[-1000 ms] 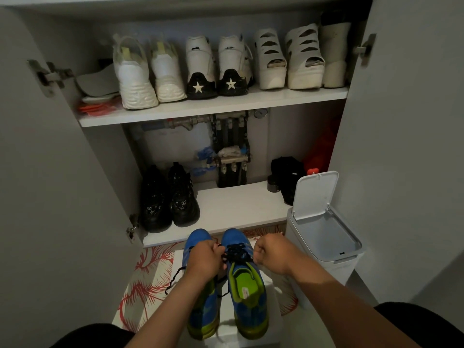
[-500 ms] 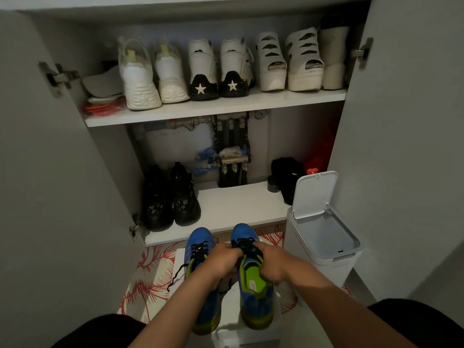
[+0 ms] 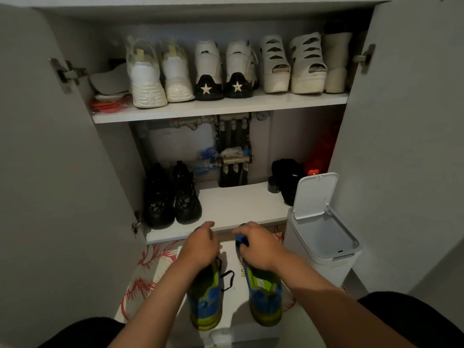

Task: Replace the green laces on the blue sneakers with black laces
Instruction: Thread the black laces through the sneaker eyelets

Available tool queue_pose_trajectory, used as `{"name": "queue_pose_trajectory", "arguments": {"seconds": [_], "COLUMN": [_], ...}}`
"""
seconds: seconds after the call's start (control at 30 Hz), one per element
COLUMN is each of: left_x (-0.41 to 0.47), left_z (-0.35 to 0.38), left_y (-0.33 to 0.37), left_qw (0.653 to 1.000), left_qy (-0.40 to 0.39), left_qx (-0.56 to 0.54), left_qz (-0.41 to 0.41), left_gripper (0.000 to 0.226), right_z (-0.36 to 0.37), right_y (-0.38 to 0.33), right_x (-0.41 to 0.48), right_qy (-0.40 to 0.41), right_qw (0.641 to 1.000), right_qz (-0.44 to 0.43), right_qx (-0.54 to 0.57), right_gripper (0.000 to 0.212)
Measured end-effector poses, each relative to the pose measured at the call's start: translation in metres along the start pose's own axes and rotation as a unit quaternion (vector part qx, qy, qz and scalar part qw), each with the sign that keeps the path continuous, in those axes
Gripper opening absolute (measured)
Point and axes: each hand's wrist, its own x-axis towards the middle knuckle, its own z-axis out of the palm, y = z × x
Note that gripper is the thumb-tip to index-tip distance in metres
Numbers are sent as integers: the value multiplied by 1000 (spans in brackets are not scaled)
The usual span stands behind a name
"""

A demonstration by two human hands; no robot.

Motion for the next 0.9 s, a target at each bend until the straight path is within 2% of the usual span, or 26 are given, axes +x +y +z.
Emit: {"name": "queue_pose_trajectory", "arguments": {"seconds": [0.13,0.3,0.4,0.47,0.53,0.63,0.77,0.9], "left_x": [-9,-25,-29,-30,-30,-32,-32,-35], "left_z": [-22,-21,-20,-24,-27,-31,-36,-48], "left_y": [-28,-56,-68,-73,-79,-85,-84,-83], "left_qw": [998,992,991,992,989,982,983,981], "left_qy": [23,-103,-122,-118,-139,-182,-179,-185], "left_qx": [58,66,48,41,39,45,36,-9], "left_qz": [-6,10,1,-12,-25,-27,-24,-64], "left_gripper": [54,47,56,55,54,47,17,21], "right_z": [21,50,60,61,57,50,47,52], "right_y": [-31,-53,-55,-57,-58,-57,-59,-56], "right_x": [10,19,25,30,33,34,33,30], "right_qy": [-30,-118,-134,-140,-167,-213,-196,-165], "right_qw": [998,993,990,988,983,974,977,981], "right_qz": [-15,6,28,31,38,41,48,56], "right_qx": [47,-1,-30,-52,-70,-72,-74,-88], "right_gripper": [45,45,47,34,10,18,21,13]}}
